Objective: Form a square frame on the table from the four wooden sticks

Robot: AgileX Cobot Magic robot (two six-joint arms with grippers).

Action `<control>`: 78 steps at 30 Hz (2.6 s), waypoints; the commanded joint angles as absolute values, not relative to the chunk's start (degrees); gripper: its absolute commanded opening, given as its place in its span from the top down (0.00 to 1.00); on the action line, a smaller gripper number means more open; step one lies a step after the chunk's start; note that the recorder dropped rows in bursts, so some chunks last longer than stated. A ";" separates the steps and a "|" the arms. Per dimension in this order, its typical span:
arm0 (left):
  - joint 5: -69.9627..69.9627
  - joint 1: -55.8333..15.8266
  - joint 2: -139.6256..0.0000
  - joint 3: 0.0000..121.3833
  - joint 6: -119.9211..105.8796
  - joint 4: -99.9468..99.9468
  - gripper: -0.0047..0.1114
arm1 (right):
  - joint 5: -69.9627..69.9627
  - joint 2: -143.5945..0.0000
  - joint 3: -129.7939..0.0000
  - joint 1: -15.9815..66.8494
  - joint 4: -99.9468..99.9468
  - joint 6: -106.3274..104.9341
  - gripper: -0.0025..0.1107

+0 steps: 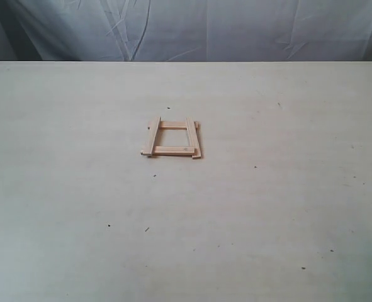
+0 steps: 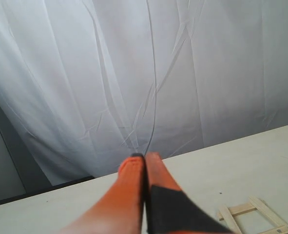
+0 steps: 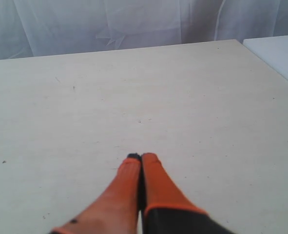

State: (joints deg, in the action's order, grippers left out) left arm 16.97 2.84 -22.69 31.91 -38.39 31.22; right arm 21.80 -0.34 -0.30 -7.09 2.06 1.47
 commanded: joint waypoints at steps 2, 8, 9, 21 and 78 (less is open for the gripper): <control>16.77 2.43 -22.32 31.65 -38.41 30.45 0.96 | 21.12 0.00 0.00 -7.33 2.06 1.68 0.98; 17.15 2.15 -15.30 26.57 -38.51 28.32 0.96 | 20.84 0.00 0.00 -7.33 2.03 1.68 0.98; 17.04 2.15 -12.83 25.22 -38.51 28.19 0.96 | 20.84 0.00 0.00 -7.33 2.03 1.68 0.98; 15.67 2.15 0.00 7.64 -38.72 24.23 0.96 | 20.86 0.00 0.00 -7.33 2.03 1.68 0.98; 13.50 2.15 0.00 0.00 2.81 -2.18 0.96 | 20.92 0.00 0.00 -7.33 2.16 1.68 0.98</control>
State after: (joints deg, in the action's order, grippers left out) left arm 14.21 2.48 -0.25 0.29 2.56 -1.85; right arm 21.61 -0.22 -0.08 -7.09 2.16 1.47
